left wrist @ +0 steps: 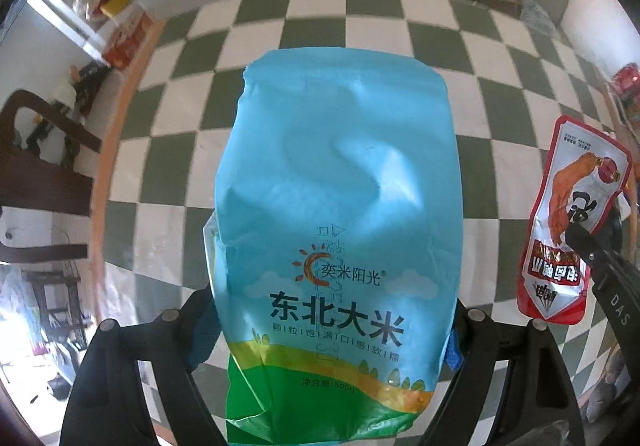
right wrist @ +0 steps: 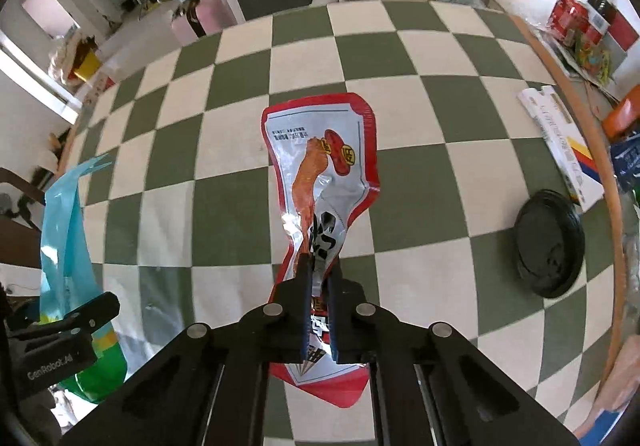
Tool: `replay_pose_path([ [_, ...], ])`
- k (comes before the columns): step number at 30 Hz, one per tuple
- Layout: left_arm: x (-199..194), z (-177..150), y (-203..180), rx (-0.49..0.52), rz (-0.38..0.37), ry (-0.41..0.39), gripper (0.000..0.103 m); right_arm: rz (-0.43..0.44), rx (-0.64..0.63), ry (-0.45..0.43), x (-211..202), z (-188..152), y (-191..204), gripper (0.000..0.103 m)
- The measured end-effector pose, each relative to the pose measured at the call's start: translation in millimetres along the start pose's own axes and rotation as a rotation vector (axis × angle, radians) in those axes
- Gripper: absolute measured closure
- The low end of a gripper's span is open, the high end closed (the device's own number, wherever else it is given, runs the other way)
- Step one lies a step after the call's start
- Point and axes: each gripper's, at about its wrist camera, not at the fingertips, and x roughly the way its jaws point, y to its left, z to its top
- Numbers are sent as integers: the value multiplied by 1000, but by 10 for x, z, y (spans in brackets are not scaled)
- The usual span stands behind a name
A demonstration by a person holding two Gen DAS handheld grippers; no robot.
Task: Collect trash
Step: 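Carry both items to the white bin and open both tools to drop them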
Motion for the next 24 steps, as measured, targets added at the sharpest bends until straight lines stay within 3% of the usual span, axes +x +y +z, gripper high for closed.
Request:
replay_pose_path([
  [8, -545, -360, 204, 32, -62, -135, 19, 24, -3, -96, -801, -512, 121, 97],
  [11, -732, -708, 387, 58, -97, -181, 19, 30, 4, -138, -1133, -853, 227, 97],
  [16, -998, -1433, 719, 116, -149, -225, 19, 34, 48, -241, -1763, -1672, 464, 97],
  [20, -1095, -2049, 1000, 152, -215, -198, 19, 28, 79, -308, -2239, -2494, 740, 97],
  [24, -1061, -2564, 1222, 168, -252, -144, 19, 36, 99, -256, -2404, -3290, 960, 97],
])
